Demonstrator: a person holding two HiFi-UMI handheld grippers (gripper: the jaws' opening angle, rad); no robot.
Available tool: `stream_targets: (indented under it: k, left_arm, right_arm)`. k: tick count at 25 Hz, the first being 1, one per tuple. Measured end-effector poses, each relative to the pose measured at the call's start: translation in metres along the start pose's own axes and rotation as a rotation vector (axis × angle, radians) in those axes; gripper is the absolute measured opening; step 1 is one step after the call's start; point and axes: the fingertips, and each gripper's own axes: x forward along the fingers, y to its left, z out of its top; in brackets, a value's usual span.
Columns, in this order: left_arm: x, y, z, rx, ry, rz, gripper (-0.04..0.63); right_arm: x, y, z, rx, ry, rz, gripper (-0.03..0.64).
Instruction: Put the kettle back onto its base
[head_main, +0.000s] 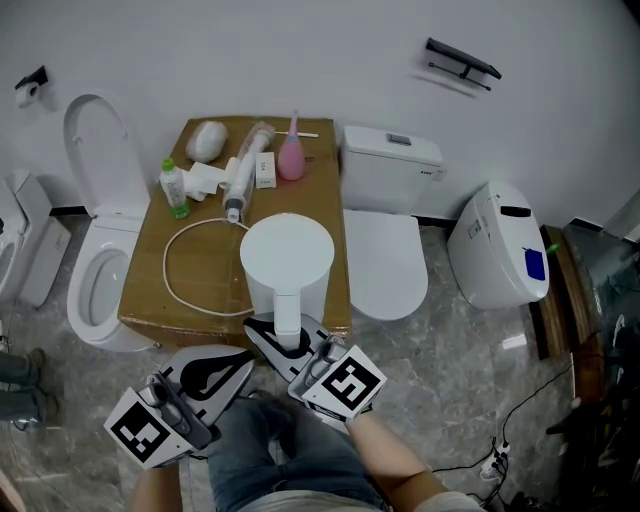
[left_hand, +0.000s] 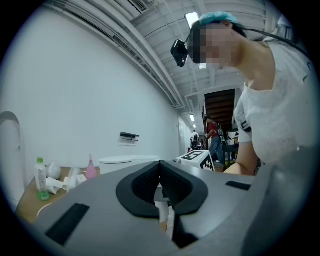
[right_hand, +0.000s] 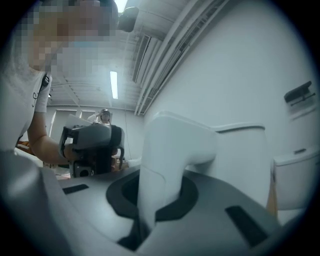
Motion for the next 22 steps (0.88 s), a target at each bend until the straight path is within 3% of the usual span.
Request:
stream_targets:
  k: [12, 17, 22]
  left_arm:
    - [0.002, 0.039, 0.008, 0.005, -0.033, 0.057, 0.006]
    - [0.006, 0.043, 0.012, -0.005, -0.021, 0.054, 0.008]
    - [0.010, 0.042, 0.021, -0.024, -0.014, 0.039, 0.006]
  right_arm:
    - [-0.017, -0.007, -0.015, -0.058, 0.042, 0.053, 0.008]
    - [-0.038, -0.024, -0.021, 0.034, 0.022, 0.000, 0.008]
    - [-0.040, -0.015, -0.030, -0.082, 0.091, 0.060, 0.019]
